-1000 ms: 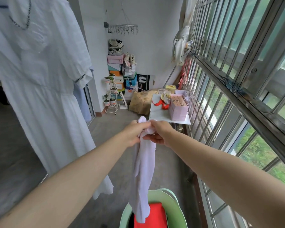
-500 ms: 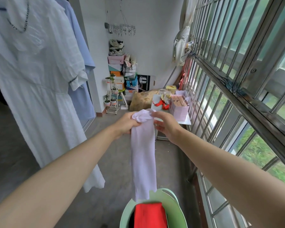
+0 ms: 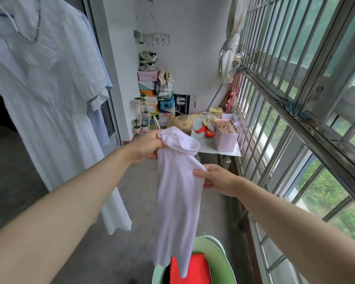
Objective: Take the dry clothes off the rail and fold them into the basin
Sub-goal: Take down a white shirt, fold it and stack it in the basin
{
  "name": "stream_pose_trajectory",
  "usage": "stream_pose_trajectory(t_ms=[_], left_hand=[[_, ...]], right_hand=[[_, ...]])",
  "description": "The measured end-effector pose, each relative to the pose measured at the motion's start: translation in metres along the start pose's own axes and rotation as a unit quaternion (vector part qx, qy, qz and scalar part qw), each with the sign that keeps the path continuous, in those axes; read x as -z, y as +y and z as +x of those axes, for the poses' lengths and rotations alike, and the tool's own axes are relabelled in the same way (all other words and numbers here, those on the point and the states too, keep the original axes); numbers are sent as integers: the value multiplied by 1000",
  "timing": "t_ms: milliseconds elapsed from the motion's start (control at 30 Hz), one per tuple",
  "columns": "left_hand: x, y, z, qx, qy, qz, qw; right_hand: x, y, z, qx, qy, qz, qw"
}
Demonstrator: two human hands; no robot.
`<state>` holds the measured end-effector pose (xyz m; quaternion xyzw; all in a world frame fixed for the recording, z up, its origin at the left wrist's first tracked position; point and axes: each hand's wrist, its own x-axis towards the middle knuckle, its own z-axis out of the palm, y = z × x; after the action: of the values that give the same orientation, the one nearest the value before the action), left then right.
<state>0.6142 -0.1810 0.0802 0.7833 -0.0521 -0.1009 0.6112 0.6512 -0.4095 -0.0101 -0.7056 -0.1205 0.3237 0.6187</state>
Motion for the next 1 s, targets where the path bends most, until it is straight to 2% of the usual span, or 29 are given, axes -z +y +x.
stream_pose_trajectory(t_ms=[167, 300, 433, 567, 633, 667, 733, 867, 933, 1000], left_hand=[[-3, 6, -2, -16, 3, -19, 1000], [-4, 16, 0, -25, 35, -28, 999], [5, 16, 0, -11, 79, -24, 996], [22, -6, 8, 54, 178, -149, 971], [33, -13, 12, 63, 193, -248, 947], [37, -14, 11, 48, 180, -299, 936], [38, -21, 8, 17, 106, -377, 920], [-8, -70, -1, 103, -28, -397, 912], [-27, -93, 3, 123, -54, -432, 892], [-34, -104, 5, 170, -27, -429, 887]], right_hand=[[-8, 8, 1, -19, -4, 34, 999], [-26, 30, 1, -41, -18, -67, 997], [-33, 28, 1, -64, 9, -16, 998], [-29, 7, -5, -79, 2, 25, 997], [-28, -4, -4, -81, -4, 48, 996], [-29, -9, -3, -79, -2, 69, 995], [-30, -18, -1, -66, -1, 125, 990], [-28, -28, 4, -63, 11, 170, 983], [-26, -31, 4, -75, 55, 133, 987], [-24, -28, 1, -91, 116, 93, 985]])
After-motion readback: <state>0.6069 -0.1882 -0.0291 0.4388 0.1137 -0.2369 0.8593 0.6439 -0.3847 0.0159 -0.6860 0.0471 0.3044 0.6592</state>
